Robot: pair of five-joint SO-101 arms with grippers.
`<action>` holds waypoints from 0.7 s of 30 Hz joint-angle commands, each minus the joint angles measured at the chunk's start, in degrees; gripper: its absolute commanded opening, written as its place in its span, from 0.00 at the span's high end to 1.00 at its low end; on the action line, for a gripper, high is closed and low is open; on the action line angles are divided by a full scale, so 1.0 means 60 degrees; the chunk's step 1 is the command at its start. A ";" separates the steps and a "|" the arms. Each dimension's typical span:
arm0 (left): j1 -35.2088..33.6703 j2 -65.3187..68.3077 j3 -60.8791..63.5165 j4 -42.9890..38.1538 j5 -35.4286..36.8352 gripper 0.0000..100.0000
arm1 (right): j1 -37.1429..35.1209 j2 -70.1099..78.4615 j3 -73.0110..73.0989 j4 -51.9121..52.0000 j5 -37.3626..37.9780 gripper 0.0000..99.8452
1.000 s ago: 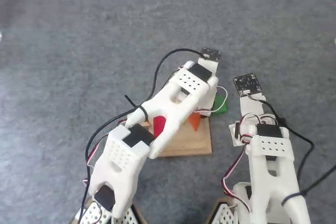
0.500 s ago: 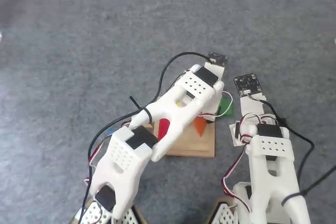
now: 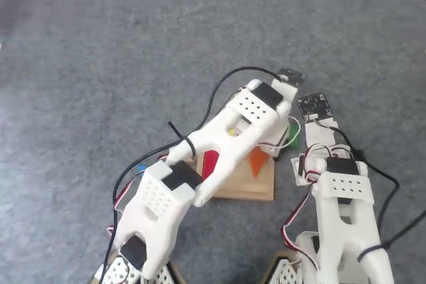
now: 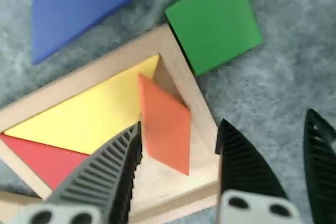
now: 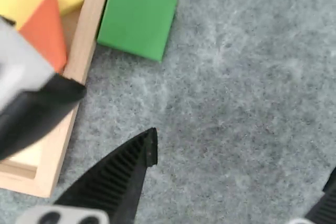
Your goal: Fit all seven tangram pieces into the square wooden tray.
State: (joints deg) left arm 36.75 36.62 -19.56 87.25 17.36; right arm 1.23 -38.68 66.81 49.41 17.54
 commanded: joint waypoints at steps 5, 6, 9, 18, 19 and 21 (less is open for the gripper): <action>-0.1216 -0.0205 -0.1648 0.0308 -0.0674 0.77 | 0.0154 -0.0315 -0.0059 -0.0154 -0.0088 0.52; -0.1524 -0.0205 -0.1927 0.0381 -0.0645 0.77 | 0.0139 -0.0315 -0.0059 -0.0154 -0.0088 0.52; -0.2842 -0.0205 -0.2850 0.0601 -0.0088 0.77 | 0.0081 -0.0315 -0.0059 -0.0125 -0.0088 0.52; -0.7326 -0.0205 -0.4901 0.2183 0.0366 0.77 | -0.2147 -0.0286 -0.1597 0.1223 -0.0615 0.52; -0.7648 -0.0220 -0.4886 0.2212 0.0220 0.77 | -0.2542 -0.0271 -0.1875 0.1443 -0.0967 0.52; -0.8249 -0.0440 -0.4784 0.2212 -0.0029 0.77 | -0.3216 -0.0168 -0.2476 0.1795 -0.1524 0.52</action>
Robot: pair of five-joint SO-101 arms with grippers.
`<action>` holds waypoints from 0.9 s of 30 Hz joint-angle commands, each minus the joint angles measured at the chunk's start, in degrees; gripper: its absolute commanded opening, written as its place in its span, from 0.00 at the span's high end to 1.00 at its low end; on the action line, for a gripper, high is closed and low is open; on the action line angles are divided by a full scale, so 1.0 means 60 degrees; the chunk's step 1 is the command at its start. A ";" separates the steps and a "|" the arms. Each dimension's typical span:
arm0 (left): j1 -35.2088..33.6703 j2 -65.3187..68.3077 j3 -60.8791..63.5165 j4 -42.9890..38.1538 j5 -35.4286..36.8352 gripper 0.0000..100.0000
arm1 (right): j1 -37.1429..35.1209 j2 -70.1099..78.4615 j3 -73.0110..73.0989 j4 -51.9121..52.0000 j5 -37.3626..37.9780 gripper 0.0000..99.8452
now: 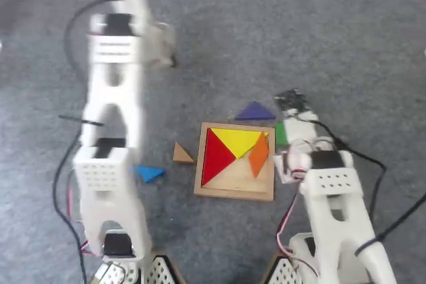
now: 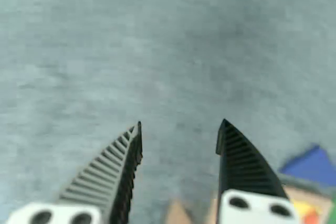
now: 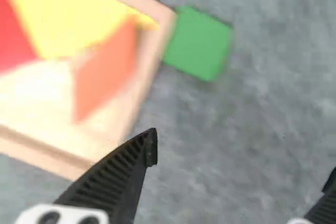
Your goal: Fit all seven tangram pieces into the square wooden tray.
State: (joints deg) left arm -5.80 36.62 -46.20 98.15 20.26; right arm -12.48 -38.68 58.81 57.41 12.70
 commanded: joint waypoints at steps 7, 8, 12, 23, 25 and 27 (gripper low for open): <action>-0.2388 -0.2462 0.1648 -0.0147 -0.0894 0.77 | -0.2103 0.1780 -0.2388 -0.0286 -0.3209 0.52; -0.2505 -0.2799 0.2264 -0.0366 -0.0894 0.77 | -0.2381 0.2117 -0.2505 -0.0374 -0.3810 0.52; -0.2974 -0.4249 0.5531 -0.2110 -0.0967 0.77 | -0.3231 0.3465 -0.2842 -0.0652 -0.5187 0.52; -0.3077 -0.8469 1.1465 -0.5597 -0.1480 0.77 | -0.2044 0.4755 -0.3385 -0.0725 -0.5172 0.52; -0.3077 -0.8571 1.1670 -0.5612 -0.1495 0.77 | -0.1780 0.4652 -0.3326 -0.0725 -0.5216 0.52; -0.3077 -0.8469 1.1744 -0.5626 -0.1495 0.77 | -0.1707 0.4637 -0.3238 -0.0769 -0.5216 0.52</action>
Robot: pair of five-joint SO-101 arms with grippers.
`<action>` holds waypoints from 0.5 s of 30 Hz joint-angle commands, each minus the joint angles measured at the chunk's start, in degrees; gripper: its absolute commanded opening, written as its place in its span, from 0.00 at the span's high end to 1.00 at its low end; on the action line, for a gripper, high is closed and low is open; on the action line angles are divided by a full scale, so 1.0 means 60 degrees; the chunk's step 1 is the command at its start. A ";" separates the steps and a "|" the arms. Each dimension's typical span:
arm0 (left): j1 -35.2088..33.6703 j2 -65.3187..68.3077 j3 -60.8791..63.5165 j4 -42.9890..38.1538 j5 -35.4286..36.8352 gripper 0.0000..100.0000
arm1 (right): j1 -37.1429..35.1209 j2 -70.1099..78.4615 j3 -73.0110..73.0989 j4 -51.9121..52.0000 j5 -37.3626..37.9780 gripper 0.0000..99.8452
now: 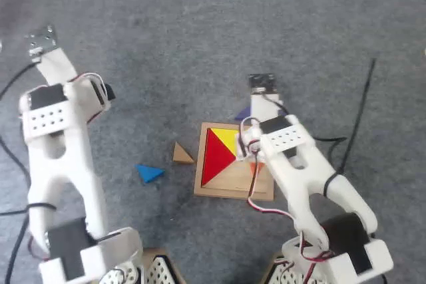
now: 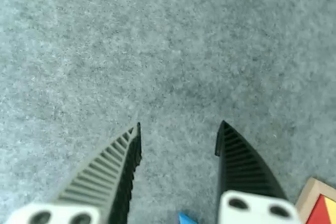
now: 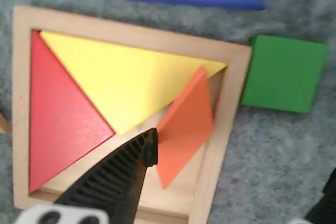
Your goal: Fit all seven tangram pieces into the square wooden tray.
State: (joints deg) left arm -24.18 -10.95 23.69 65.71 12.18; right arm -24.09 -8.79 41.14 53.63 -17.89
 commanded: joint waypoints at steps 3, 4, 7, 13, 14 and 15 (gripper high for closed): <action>-0.0015 -0.0337 0.0037 -0.0220 -0.0147 0.77 | 0.0227 -0.0344 -0.0147 -0.0183 -0.0117 0.52; -0.0015 -0.0293 0.0037 -0.0234 -0.0147 0.77 | 0.0256 -0.0344 -0.0132 -0.0183 -0.0117 0.52; -0.0015 -0.0220 0.0037 -0.0234 -0.0147 0.77 | 0.0432 -0.0344 -0.0132 -0.0183 -0.0117 0.52; -0.0015 -0.0220 0.0051 -0.0234 -0.0147 0.77 | 0.0667 -0.0051 0.0000 -0.0769 -0.0088 0.52; -0.0015 -0.0220 0.0066 -0.0234 -0.0147 0.77 | 0.0652 0.0051 -0.0015 -0.0769 -0.0088 0.52; -0.0015 -0.0220 0.0066 -0.0234 -0.0147 0.77 | 0.0652 0.0125 -0.0029 -0.0799 -0.0088 0.52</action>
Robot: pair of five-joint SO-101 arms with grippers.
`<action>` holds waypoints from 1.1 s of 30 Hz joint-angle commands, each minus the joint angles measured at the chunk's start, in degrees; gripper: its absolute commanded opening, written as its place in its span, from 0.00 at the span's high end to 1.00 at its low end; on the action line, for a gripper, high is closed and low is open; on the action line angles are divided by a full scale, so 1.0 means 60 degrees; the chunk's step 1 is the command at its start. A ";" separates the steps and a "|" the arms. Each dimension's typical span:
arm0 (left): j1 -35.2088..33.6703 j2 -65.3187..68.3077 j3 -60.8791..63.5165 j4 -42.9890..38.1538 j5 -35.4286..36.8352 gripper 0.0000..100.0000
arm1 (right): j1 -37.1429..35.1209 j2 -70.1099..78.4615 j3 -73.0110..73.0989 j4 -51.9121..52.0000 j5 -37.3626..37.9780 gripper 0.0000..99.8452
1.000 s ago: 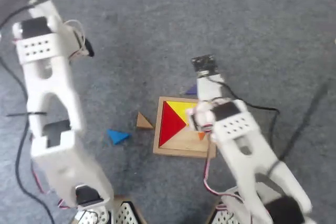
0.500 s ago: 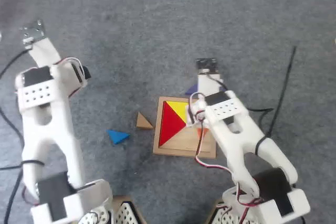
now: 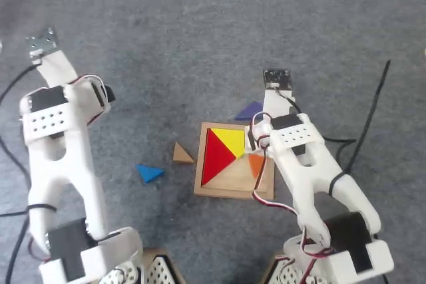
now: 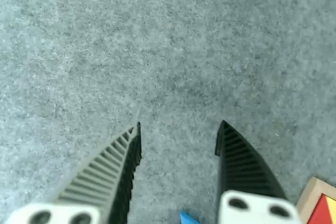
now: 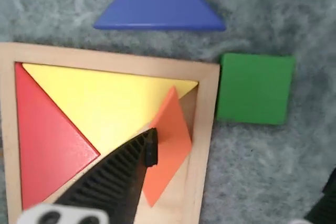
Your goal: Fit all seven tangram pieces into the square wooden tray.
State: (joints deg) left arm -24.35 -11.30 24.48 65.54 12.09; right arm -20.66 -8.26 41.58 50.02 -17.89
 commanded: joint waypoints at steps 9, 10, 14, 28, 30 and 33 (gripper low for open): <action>0.0425 -0.0190 0.0154 -0.0205 -0.0132 0.77 | 0.0154 0.0681 -0.0337 -0.0330 -0.0117 0.52; 0.0440 -0.0176 0.0168 -0.0220 -0.0132 0.77 | 0.0154 0.0711 -0.0337 -0.0330 -0.0117 0.52; 0.0454 -0.0161 0.0183 -0.0220 -0.0132 0.77 | 0.0154 0.0579 -0.0352 -0.0315 -0.0117 0.52; 0.0440 -0.0161 0.0256 -0.0410 -0.0132 0.77 | 0.0418 -0.2264 0.1260 -0.0374 -0.0278 0.52; 0.0440 -0.0176 0.0374 -0.0542 -0.0132 0.77 | 0.0564 -0.2278 0.1407 -0.0388 -0.0278 0.52; 0.0440 -0.0176 0.0374 -0.0542 -0.0132 0.77 | 0.0564 -0.2117 0.1597 -0.0374 -0.0278 0.52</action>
State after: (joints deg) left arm -21.98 -11.30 27.12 63.52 12.09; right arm -17.93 -19.16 50.90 48.53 -18.95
